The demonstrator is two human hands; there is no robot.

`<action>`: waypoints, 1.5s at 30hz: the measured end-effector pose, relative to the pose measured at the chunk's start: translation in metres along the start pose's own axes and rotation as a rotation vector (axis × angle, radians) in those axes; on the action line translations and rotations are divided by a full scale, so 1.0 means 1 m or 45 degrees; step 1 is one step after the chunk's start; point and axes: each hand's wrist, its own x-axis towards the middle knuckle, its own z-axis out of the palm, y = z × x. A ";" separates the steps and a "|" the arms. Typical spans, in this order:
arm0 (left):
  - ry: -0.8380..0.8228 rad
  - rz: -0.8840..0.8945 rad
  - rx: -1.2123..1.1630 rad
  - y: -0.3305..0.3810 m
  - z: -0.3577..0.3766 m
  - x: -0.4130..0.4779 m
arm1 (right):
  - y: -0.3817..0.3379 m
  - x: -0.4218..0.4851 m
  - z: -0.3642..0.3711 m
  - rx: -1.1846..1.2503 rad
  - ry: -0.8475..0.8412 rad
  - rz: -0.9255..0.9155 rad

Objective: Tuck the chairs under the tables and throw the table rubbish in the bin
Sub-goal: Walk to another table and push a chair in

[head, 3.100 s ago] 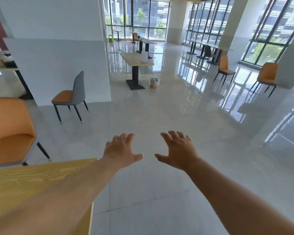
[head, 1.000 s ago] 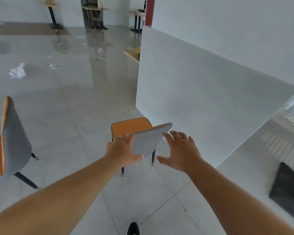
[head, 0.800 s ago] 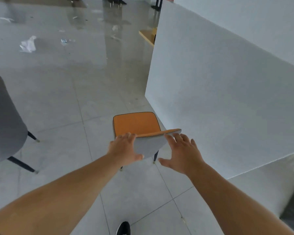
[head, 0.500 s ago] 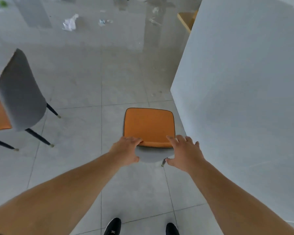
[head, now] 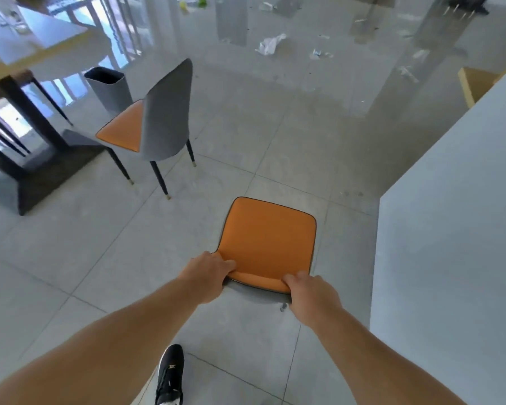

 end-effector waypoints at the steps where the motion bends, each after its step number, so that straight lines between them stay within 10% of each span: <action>1: -0.011 -0.059 -0.026 -0.017 0.002 -0.017 | -0.018 0.008 -0.005 -0.027 -0.011 -0.075; 16: -0.056 -0.961 -0.329 -0.289 0.029 -0.193 | -0.369 0.182 -0.076 -0.385 -0.032 -0.776; 45: 0.171 -1.378 -0.707 -0.763 -0.101 -0.047 | -0.734 0.645 -0.304 -0.693 -0.052 -1.253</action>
